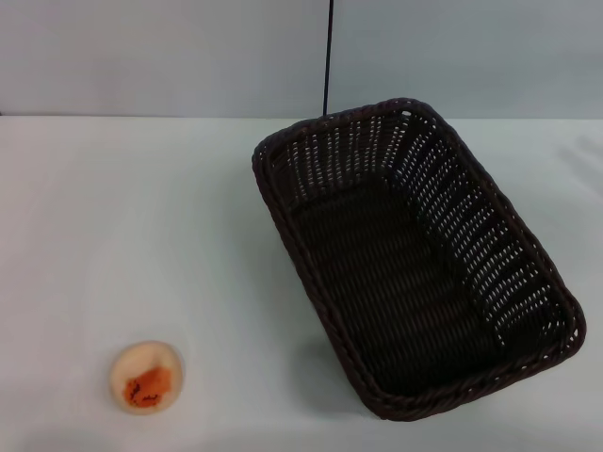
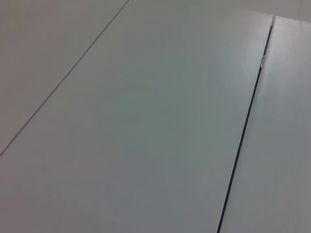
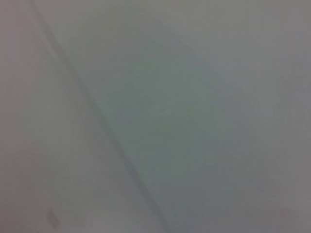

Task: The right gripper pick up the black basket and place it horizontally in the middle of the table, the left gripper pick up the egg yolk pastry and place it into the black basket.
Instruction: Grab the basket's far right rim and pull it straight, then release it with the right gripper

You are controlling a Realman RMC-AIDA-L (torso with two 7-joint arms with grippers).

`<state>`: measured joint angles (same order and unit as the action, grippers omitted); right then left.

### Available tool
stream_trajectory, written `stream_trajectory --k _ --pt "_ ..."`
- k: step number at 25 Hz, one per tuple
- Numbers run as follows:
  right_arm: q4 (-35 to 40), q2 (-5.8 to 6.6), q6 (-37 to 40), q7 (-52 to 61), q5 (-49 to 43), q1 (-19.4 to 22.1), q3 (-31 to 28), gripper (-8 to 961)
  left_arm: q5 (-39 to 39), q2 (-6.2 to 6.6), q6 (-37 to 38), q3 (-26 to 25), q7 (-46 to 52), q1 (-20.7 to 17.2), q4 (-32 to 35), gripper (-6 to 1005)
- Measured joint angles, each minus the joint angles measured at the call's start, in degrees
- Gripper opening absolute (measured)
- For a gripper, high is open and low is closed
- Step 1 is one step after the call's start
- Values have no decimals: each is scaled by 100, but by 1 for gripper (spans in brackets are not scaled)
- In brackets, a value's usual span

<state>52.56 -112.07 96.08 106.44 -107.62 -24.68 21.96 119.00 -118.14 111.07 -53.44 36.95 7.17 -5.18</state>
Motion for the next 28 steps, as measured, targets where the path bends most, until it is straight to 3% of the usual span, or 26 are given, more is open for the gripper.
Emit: stream_trajectory --k 3,4,6,8,9,11,12,13,14,17,18,28 --pt "340 -5 124 306 -133 -51 36 488 0 1 0 0 2 6 0 706" --pt "968 -16 320 820 -330 -117 194 488 0 1 0 0 3 7 0 706" --pt "1265 -12 439 1069 -438 -172 330 488 0 -1 -2 0 4 2 0 705" --pt "1709 35 747 1541 -768 -367 540 525 0 -3 -13 1 5 -10 6 704" --pt "1894 120 1097 1982 -1259 -665 677 561 -1 -8 -32 5 5 -13 15 704" --pt "1929 168 1258 2194 -1523 -842 750 634 0 -10 -40 7 5 -14 15 703" --pt "1887 263 1492 2530 -2017 -1199 893 671 0 -17 -70 8 5 -13 17 703" --pt "1887 263 1492 2530 -2017 -1199 893 676 0 -17 -70 8 5 -13 17 702" --pt "1774 334 1627 2744 -2501 -1540 1096 680 0 -22 -92 18 5 -10 18 702" --pt "1655 369 1667 2880 -3075 -1855 1499 695 0 -24 -122 56 5 -10 18 701" --pt "1559 361 1608 2905 -3389 -2015 1804 699 0 -25 -148 68 5 -14 17 700" --pt "804 221 1031 2918 -3870 -2365 2385 717 0 -34 -185 70 5 -50 16 697"
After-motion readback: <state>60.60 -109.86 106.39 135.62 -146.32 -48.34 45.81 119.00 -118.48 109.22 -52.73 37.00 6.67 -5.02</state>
